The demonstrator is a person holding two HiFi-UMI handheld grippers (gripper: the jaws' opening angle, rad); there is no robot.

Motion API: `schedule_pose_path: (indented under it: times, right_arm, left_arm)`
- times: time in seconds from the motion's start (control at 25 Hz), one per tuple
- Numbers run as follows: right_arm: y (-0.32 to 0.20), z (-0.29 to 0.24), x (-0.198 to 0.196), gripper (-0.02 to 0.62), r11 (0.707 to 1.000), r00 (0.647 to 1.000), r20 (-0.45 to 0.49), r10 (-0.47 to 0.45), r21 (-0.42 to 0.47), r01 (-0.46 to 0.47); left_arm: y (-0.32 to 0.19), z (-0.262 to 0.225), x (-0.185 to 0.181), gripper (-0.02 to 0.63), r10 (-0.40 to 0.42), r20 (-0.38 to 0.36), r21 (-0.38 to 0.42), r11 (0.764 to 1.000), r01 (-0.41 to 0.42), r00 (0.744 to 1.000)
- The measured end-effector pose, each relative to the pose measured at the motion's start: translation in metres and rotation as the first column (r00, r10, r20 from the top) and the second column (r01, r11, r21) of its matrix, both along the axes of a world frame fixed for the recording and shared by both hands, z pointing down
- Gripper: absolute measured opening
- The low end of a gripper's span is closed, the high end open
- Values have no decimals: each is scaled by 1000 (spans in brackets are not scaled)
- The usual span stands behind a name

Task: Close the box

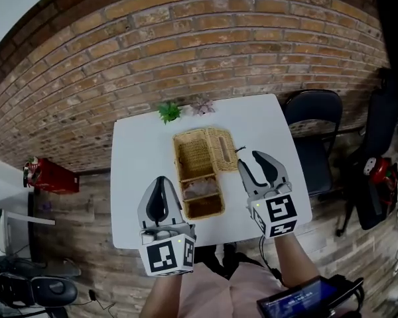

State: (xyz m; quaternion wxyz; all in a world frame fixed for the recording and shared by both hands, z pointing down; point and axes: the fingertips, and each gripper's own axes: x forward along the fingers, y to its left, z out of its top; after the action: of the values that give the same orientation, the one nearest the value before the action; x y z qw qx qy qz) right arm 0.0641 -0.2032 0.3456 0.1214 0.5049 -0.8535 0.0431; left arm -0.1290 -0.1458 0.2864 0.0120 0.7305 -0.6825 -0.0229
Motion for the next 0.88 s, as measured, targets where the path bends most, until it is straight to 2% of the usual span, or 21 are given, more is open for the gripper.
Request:
schedule_pose_path:
  times: [0.32, 0.68, 0.88]
  right_arm:
    - [-12, 65, 4, 176, 990, 999, -29, 41, -133, -45]
    - [0, 159, 18, 229, 949, 994, -80, 75, -300, -96]
    - [-7, 194, 15, 241, 933, 991, -106, 83, -341, -115]
  left_arm:
    - [-34, 38, -1, 20, 48, -19, -77, 996, -49, 999]
    - [-46, 97, 4, 20, 86, -16, -187, 978, -88, 996]
    - [-49, 125, 1, 20, 80, -11, -239, 968, -80, 997]
